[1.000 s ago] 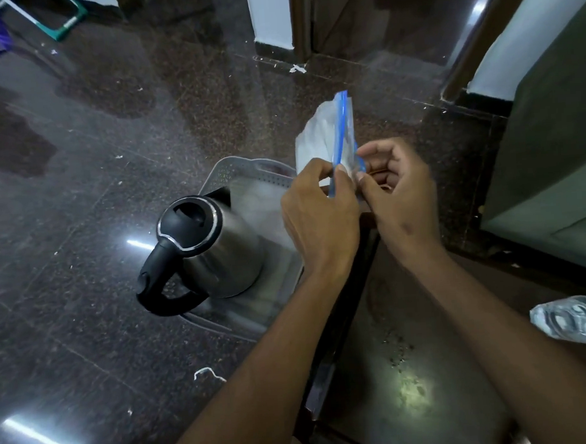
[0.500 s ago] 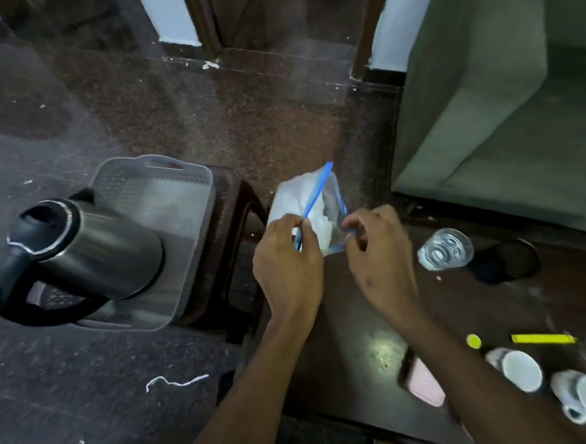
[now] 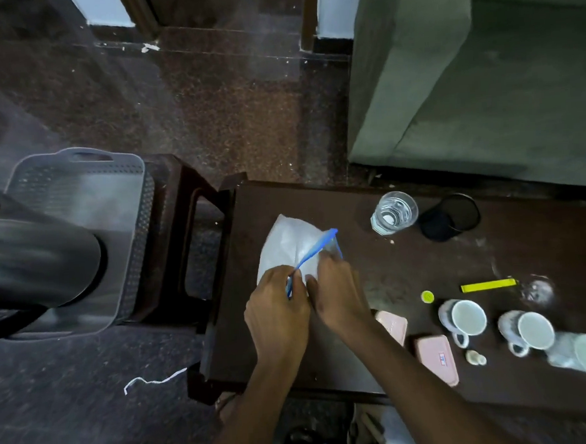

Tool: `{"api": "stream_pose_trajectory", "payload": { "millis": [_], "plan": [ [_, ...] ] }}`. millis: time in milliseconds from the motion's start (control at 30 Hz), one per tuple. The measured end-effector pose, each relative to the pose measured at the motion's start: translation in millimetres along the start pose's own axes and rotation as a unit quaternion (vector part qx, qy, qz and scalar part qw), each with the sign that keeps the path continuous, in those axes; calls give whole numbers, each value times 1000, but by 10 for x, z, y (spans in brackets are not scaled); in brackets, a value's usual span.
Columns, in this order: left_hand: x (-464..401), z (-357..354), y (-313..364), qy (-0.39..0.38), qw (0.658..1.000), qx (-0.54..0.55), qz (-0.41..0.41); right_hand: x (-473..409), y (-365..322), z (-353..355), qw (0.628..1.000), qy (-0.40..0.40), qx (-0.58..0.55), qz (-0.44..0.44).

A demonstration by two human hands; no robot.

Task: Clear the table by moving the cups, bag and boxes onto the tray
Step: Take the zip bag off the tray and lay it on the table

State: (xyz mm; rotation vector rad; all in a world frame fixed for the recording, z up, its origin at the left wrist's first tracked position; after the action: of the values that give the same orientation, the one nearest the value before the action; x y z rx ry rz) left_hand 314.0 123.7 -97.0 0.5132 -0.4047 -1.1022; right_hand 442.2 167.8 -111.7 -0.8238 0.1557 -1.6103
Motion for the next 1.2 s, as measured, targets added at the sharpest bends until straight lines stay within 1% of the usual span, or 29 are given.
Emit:
{"api": "stream_pose_trajectory", "payload": {
  "millis": [67,133,233,300,400,533,633,733,767,833,900,1000,1067,1100,1200],
  "plan": [
    [109,-57,-58,-17,1000,-8,-1,1,109,-161,999,-31,-13,-15],
    [233,-115,-125,-35,999,-22,2,-16,221,-310,998,-45,-32,-26],
    [387,-199,-213,-55,998,-15,3,-15,396,-522,995,-74,-32,-61],
    [444,-259,-240,-71,997,1,-6,-16,515,-626,990,-79,-74,-94],
    [435,-342,-320,-108,994,23,-11,-71,742,-700,975,-54,-163,-137],
    [178,-368,-592,-127,992,-25,9,-91,1026,-742,949,-25,-264,-172],
    [-101,-337,-726,-123,991,-39,-18,-108,1143,-737,936,-4,-313,-159],
    [-393,-442,-891,-161,983,-76,-37,-184,1184,-748,918,10,-365,-154],
    [-481,-506,-960,-182,978,-95,-30,-225,1184,-753,918,9,-367,-153],
    [-624,-621,-1116,-212,972,-103,13,-322,1173,-789,923,-3,-355,-148],
    [-737,-687,-1240,-211,972,-84,66,-418,1183,-829,930,-4,-337,-145],
    [-831,-757,-1345,-200,972,-46,113,-516,1162,-857,949,-4,-286,-132],
    [-848,-812,-1383,-201,970,-31,134,-551,1146,-875,944,-12,-293,-151],
    [-850,-833,-1393,-204,968,-25,143,-572,1135,-910,945,-28,-284,-162],
    [-844,-890,-1437,-211,962,3,173,-615,1096,-1030,970,-111,-161,-144]
  ]
}}
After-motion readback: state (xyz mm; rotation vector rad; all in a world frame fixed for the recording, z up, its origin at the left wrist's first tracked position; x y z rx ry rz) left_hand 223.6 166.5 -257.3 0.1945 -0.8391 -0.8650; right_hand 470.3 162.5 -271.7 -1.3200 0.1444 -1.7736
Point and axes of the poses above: each hand's wrist, its own x-axis away from the middle knuckle, its own z-axis out of the back of the hand, y = z × x, the point moved 8 cm from there along -x, towards the middle knuckle, and after that the axes turned 8 degrees about -x, right-handed, at the moved point
